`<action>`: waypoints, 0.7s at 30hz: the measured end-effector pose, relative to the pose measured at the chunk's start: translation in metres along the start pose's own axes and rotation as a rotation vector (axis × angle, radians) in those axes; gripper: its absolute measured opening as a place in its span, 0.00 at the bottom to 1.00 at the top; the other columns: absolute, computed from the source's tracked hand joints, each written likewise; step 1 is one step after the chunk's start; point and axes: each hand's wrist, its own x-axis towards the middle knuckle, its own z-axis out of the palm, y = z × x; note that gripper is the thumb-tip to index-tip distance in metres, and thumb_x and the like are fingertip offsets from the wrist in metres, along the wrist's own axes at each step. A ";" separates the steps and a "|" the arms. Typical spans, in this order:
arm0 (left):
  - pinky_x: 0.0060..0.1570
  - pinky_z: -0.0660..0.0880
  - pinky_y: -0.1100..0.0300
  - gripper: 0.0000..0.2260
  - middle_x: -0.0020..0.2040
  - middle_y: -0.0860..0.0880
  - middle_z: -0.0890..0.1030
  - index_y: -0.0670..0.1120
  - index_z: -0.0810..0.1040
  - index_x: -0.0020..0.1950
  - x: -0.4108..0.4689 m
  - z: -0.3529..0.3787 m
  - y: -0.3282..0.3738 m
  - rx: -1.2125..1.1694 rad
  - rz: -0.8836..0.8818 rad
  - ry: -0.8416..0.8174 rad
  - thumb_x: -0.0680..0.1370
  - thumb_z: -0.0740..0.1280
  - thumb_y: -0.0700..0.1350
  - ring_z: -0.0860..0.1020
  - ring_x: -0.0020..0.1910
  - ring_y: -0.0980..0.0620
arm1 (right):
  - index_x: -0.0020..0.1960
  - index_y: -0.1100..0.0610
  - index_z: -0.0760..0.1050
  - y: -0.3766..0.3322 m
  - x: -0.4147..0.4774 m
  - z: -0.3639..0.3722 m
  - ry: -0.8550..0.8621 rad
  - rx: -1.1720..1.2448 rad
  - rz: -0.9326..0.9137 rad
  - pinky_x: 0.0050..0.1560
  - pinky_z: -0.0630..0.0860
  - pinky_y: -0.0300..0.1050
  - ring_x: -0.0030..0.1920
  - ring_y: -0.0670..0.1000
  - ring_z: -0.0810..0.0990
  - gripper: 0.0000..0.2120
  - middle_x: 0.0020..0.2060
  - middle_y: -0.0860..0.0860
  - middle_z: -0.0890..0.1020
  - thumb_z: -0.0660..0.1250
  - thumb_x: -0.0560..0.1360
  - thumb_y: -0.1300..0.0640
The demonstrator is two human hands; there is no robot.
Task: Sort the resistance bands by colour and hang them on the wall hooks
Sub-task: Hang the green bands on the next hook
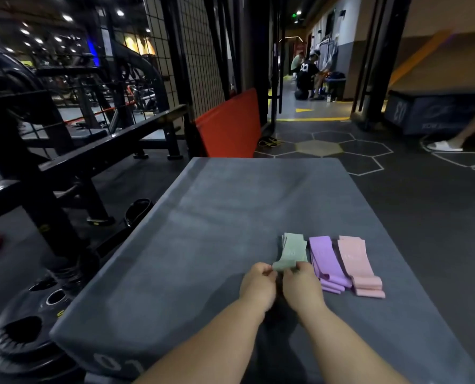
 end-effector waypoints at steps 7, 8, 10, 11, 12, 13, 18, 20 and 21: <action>0.35 0.67 0.62 0.02 0.42 0.51 0.77 0.49 0.75 0.48 -0.006 -0.023 0.000 -0.035 0.046 0.093 0.79 0.63 0.46 0.72 0.37 0.54 | 0.45 0.58 0.68 -0.002 0.000 0.016 0.085 -0.062 -0.045 0.41 0.65 0.44 0.42 0.56 0.73 0.06 0.36 0.51 0.74 0.57 0.80 0.59; 0.33 0.66 0.63 0.03 0.42 0.51 0.76 0.49 0.75 0.48 -0.008 -0.028 -0.001 -0.053 0.039 0.088 0.79 0.63 0.46 0.71 0.35 0.55 | 0.45 0.58 0.68 -0.005 -0.004 0.017 0.076 -0.079 -0.054 0.41 0.64 0.44 0.41 0.55 0.73 0.06 0.38 0.52 0.75 0.57 0.80 0.58; 0.33 0.66 0.64 0.03 0.41 0.52 0.75 0.49 0.75 0.49 -0.011 -0.037 -0.004 -0.082 0.031 0.090 0.79 0.62 0.46 0.70 0.35 0.56 | 0.45 0.57 0.69 -0.007 -0.006 0.020 0.057 -0.113 -0.087 0.41 0.64 0.44 0.41 0.54 0.72 0.06 0.39 0.52 0.75 0.58 0.80 0.57; 0.33 0.66 0.64 0.03 0.41 0.52 0.75 0.48 0.75 0.50 -0.013 -0.042 -0.005 -0.098 0.030 0.093 0.79 0.62 0.46 0.70 0.35 0.56 | 0.45 0.56 0.69 -0.008 -0.007 0.023 0.051 -0.105 -0.097 0.41 0.65 0.44 0.42 0.54 0.73 0.06 0.39 0.51 0.75 0.59 0.80 0.56; 0.33 0.66 0.64 0.03 0.41 0.52 0.75 0.48 0.75 0.50 -0.015 -0.046 -0.007 -0.109 0.028 0.095 0.80 0.62 0.46 0.70 0.36 0.56 | 0.44 0.56 0.70 -0.010 -0.010 0.024 0.050 -0.109 -0.103 0.41 0.65 0.44 0.42 0.54 0.74 0.07 0.38 0.51 0.76 0.60 0.79 0.55; 0.34 0.66 0.64 0.03 0.42 0.51 0.75 0.48 0.75 0.50 -0.016 -0.051 -0.008 -0.116 0.027 0.099 0.80 0.62 0.45 0.70 0.37 0.56 | 0.43 0.55 0.71 -0.012 -0.012 0.025 0.055 -0.122 -0.115 0.41 0.65 0.44 0.42 0.54 0.74 0.08 0.37 0.50 0.76 0.60 0.79 0.54; 0.35 0.66 0.64 0.03 0.44 0.50 0.76 0.47 0.74 0.49 -0.025 -0.074 -0.012 -0.161 0.049 0.141 0.80 0.62 0.44 0.70 0.39 0.55 | 0.40 0.52 0.71 -0.018 -0.023 0.038 0.061 -0.134 -0.209 0.40 0.64 0.42 0.40 0.51 0.73 0.10 0.33 0.45 0.74 0.63 0.78 0.50; 0.35 0.66 0.65 0.03 0.44 0.50 0.76 0.47 0.74 0.49 -0.029 -0.083 -0.013 -0.187 0.049 0.146 0.80 0.62 0.44 0.71 0.39 0.56 | 0.39 0.51 0.70 -0.021 -0.027 0.044 0.047 -0.125 -0.251 0.36 0.64 0.43 0.40 0.51 0.74 0.10 0.31 0.44 0.73 0.64 0.77 0.48; 0.36 0.66 0.65 0.03 0.45 0.50 0.76 0.47 0.74 0.50 -0.031 -0.088 -0.014 -0.203 0.050 0.144 0.80 0.61 0.44 0.71 0.39 0.57 | 0.38 0.50 0.71 -0.022 -0.029 0.046 0.035 -0.122 -0.274 0.34 0.64 0.42 0.39 0.50 0.75 0.11 0.30 0.44 0.74 0.64 0.77 0.48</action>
